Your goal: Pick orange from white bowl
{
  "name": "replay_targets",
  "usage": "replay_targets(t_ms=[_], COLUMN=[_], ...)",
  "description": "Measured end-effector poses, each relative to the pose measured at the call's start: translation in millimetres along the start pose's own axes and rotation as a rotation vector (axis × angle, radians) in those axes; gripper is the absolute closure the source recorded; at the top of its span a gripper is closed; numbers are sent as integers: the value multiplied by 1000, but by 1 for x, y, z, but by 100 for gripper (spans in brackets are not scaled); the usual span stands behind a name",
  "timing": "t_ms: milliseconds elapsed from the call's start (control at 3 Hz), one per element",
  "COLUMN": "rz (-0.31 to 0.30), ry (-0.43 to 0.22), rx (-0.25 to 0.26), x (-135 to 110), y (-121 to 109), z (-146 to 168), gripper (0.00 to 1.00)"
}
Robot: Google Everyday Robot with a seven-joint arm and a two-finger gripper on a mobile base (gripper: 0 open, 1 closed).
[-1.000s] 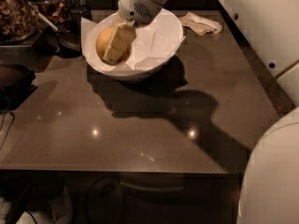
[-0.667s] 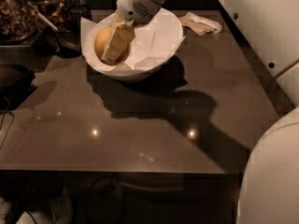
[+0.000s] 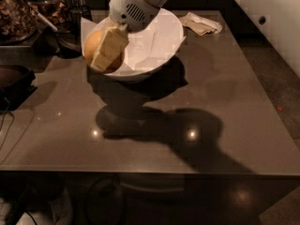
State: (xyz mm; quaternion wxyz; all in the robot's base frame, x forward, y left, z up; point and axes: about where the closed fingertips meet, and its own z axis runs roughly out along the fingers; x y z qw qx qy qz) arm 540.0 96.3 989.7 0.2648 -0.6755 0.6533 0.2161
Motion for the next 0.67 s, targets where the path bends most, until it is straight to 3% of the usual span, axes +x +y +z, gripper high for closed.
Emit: replay_targets(t_ms=[667], rz=[49], ry=[19], rx=[45], x=[-18], y=[63], z=[-15], gripper=[100])
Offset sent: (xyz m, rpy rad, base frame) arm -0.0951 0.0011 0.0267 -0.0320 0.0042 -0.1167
